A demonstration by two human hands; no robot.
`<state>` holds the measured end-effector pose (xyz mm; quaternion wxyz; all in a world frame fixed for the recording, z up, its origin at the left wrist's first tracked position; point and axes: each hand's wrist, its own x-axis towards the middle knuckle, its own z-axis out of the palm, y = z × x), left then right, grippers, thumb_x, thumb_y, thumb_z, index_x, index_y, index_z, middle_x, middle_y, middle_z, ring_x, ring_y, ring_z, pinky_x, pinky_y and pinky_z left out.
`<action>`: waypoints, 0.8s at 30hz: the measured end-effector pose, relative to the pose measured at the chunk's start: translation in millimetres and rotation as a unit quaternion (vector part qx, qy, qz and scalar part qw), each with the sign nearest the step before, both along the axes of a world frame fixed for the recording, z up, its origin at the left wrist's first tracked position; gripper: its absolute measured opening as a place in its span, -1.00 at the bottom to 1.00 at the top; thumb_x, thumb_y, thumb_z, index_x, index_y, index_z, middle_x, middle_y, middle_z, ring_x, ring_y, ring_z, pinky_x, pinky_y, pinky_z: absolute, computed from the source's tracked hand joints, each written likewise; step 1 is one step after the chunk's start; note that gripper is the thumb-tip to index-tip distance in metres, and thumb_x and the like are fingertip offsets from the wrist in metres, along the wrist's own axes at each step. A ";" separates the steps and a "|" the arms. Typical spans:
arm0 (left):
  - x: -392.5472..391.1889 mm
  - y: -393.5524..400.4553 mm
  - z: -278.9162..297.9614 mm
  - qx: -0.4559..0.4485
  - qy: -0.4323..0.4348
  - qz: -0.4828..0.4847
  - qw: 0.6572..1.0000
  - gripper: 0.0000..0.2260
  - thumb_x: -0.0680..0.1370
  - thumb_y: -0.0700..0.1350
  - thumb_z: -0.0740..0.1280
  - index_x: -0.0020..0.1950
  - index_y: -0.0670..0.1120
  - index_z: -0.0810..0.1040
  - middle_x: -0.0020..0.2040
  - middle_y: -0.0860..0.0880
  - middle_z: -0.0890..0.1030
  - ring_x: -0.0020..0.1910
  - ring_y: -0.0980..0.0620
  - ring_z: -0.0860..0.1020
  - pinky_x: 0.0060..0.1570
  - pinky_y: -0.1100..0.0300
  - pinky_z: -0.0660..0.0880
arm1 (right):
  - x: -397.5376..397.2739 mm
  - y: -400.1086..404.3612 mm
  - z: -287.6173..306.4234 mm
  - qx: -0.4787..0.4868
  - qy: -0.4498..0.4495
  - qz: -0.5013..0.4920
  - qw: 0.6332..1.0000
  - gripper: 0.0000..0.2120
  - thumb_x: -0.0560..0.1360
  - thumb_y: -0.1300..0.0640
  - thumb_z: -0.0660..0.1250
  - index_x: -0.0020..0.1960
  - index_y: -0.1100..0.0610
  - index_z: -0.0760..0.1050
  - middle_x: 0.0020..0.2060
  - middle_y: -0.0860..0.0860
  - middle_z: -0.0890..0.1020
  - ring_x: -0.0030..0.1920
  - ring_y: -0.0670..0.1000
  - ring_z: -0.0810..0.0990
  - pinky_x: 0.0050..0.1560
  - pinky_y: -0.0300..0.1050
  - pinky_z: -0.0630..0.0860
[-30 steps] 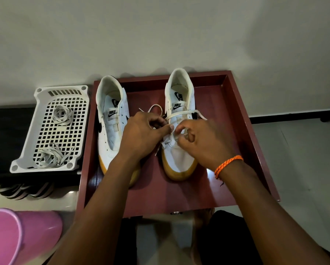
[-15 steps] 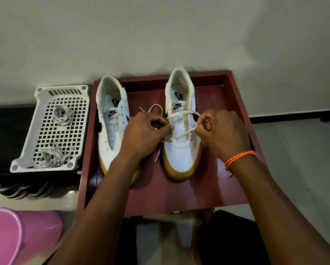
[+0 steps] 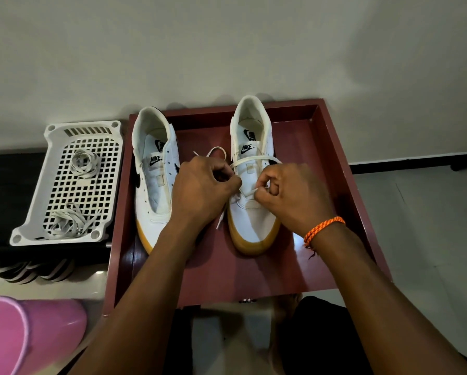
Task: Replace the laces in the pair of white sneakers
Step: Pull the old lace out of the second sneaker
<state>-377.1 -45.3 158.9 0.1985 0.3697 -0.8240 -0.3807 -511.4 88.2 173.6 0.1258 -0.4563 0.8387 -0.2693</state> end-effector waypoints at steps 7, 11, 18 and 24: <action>3.8 -3.8 0.6 0.000 0.011 0.002 1.000 -0.92 0.42 -0.01 0.47 -0.25 0.05 0.74 -0.34 0.16 0.69 -0.33 0.18 0.67 -0.19 0.00 0.64 | -19.3 5.3 2.7 -0.070 -0.014 -0.099 0.993 -0.94 0.39 0.06 0.41 -0.17 -0.04 0.66 -0.52 -0.14 0.49 -0.43 -0.08 0.49 -0.29 -0.09 0.53; 3.8 -4.3 1.0 0.026 0.014 0.000 1.000 -0.93 0.42 -0.03 0.48 -0.26 0.06 0.74 -0.35 0.15 0.70 -0.34 0.16 0.69 -0.17 -0.04 0.67 | -5.4 1.9 -4.2 -0.052 -0.060 0.017 0.997 -0.76 0.47 0.16 0.40 0.08 -0.08 0.69 -0.52 -0.15 0.45 -0.46 -0.08 0.41 -0.32 -0.13 0.42; 3.7 -5.6 -1.6 0.040 0.019 -0.003 0.999 -0.91 0.44 -0.06 0.48 -0.27 0.05 0.74 -0.35 0.14 0.70 -0.32 0.13 0.70 -0.15 -0.08 0.69 | 7.3 -4.1 -12.8 -0.003 -0.025 0.043 0.999 -0.93 0.50 0.05 0.39 -0.07 -0.06 0.65 -0.48 -0.15 0.45 -0.33 -0.04 0.52 -0.20 0.06 0.59; 2.6 -6.4 -3.2 0.042 0.020 -0.006 0.999 -0.88 0.48 -0.12 0.51 -0.26 0.03 0.75 -0.36 0.12 0.71 -0.35 0.11 0.70 -0.21 -0.09 0.69 | -19.3 4.3 1.3 -0.052 -0.031 -0.065 0.996 -0.92 0.38 0.01 0.41 -0.25 -0.01 0.65 -0.55 -0.17 0.48 -0.46 -0.12 0.47 -0.33 -0.13 0.43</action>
